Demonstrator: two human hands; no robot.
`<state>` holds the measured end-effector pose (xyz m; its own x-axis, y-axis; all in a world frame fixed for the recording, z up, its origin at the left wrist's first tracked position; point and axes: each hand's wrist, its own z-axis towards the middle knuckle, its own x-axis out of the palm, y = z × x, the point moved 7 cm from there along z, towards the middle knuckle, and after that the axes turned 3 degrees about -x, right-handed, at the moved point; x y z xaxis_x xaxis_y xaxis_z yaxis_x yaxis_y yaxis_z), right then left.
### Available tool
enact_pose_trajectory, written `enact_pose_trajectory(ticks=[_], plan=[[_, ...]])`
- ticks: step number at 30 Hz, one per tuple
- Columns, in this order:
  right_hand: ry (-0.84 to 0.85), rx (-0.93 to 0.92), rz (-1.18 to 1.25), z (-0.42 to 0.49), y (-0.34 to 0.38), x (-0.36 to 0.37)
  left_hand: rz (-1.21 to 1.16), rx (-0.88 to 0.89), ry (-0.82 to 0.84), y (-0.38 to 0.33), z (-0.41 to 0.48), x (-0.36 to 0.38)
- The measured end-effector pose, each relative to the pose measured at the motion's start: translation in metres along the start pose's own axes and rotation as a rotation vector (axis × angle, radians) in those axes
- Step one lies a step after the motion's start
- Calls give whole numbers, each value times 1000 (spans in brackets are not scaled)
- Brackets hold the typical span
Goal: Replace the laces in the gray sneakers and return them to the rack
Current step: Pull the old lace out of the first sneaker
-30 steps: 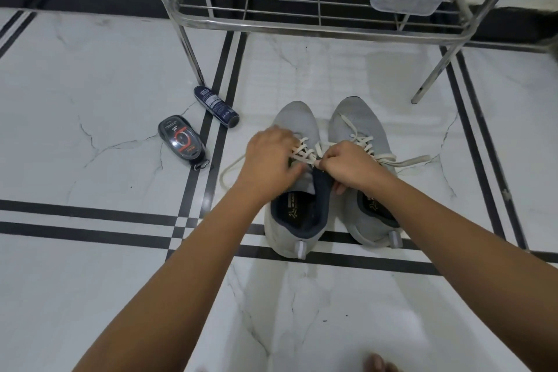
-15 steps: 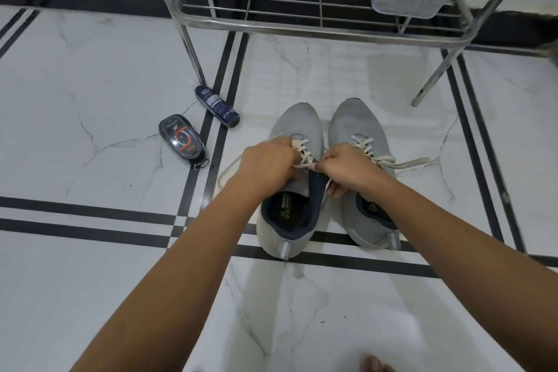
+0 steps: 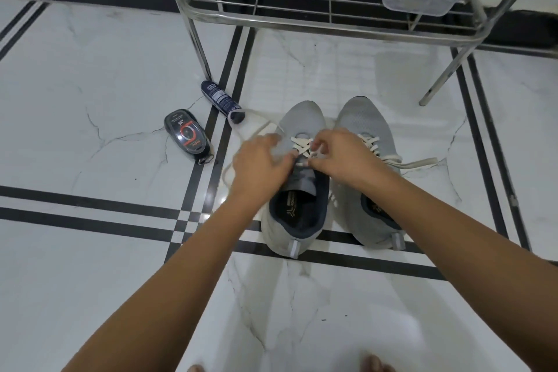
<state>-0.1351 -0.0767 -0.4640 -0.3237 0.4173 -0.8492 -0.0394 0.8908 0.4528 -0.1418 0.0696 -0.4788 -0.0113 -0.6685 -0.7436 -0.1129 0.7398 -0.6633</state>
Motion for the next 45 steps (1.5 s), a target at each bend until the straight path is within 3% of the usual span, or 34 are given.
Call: enact_pose_trajectory(ticks=[2,4,7,10,14,16,19,23,25,28,29,30,31,34,35,37,39,42,43,44,45], plan=[[36,-120,-259,6,16,10,-4,55,137,-8,-17,21],[60,-183,-445,9,24,24,-46,59,112,-5,-22,24],[1,-239,-499,14,28,31,-131,29,45,0,-24,15],[-54,-184,-382,15,18,18,-201,-30,-38,6,-26,8],[-267,58,10,15,-23,-20,-268,-141,-36,17,-20,8],[-97,57,143,14,-21,-12,-262,-134,-3,16,-19,11],[203,-73,-69,12,6,15,-255,-141,3,15,-18,12],[203,-150,-428,16,16,27,-284,-147,26,17,-19,13],[147,-146,-117,16,14,23,-311,-170,25,19,-20,13],[16,119,1136,10,-2,-3,-348,-200,34,21,-21,13],[-1,176,1394,8,-7,-6,-355,-208,33,21,-21,13],[-40,197,1443,8,-10,-9,-358,-214,31,21,-22,14],[-76,178,1242,10,-11,-14,-362,-215,29,21,-22,14],[131,-48,72,14,8,1,-370,-209,18,19,-22,14],[235,-101,-155,14,10,14,-370,-211,15,19,-22,14],[266,-174,-275,15,17,25,-361,-213,15,20,-22,14],[170,-150,94,17,17,15,-359,-213,21,21,-22,14],[109,134,1259,16,-4,-3,-381,-226,32,23,-22,14],[98,188,1504,15,-8,-4,-378,-223,30,22,-23,14],[63,220,1509,13,-10,-6,-372,-218,26,21,-23,14],[44,210,1272,15,-13,-7,-365,-216,21,20,-23,14]])
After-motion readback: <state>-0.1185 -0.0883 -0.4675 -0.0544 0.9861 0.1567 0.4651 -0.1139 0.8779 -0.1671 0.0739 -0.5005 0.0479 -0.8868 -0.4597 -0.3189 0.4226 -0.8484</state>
